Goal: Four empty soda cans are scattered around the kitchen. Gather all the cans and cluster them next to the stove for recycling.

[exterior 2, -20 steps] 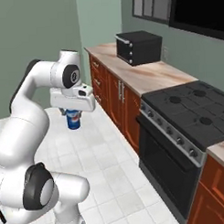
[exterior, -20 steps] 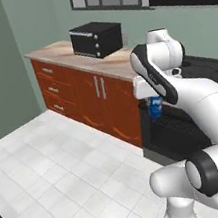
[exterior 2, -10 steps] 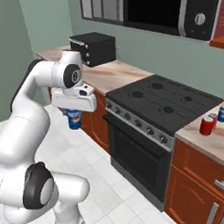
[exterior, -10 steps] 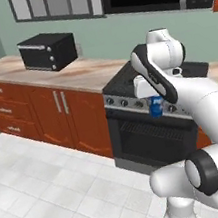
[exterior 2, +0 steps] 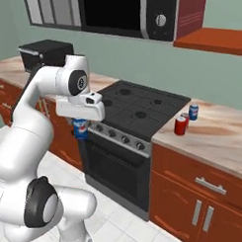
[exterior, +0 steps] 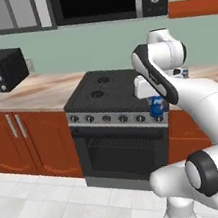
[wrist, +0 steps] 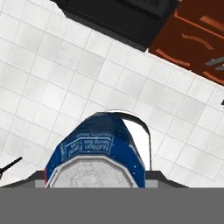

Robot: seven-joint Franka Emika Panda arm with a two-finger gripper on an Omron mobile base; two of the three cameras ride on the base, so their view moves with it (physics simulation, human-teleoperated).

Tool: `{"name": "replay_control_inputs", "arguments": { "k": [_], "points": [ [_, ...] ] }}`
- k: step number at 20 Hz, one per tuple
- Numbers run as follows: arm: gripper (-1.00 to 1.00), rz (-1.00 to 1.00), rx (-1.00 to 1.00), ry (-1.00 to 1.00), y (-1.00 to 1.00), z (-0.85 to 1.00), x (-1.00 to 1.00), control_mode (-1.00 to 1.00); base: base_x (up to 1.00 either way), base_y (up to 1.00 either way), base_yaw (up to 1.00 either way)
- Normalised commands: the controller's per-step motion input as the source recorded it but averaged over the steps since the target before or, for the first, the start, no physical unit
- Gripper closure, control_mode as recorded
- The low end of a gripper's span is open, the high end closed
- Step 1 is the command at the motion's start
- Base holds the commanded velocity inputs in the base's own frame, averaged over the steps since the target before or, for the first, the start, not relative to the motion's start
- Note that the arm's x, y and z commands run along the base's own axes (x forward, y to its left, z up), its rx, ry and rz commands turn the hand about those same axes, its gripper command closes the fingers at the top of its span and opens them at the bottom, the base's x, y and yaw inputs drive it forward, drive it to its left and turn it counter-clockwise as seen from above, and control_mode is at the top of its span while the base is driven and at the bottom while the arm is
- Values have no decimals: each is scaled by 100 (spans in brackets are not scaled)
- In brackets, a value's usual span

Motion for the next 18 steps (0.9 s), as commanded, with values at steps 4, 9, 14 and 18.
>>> {"name": "replay_control_inputs", "arguments": {
  "k": [4,9,14,18],
  "points": [
    [100,0,0,0,0,0,0,100,62,0,-37],
    [100,0,0,0,0,0,0,100,67,17,-30],
    [100,0,0,0,0,0,0,100,43,6,-30],
    [100,0,0,0,0,0,0,100,25,-5,-32]
  ]
}}
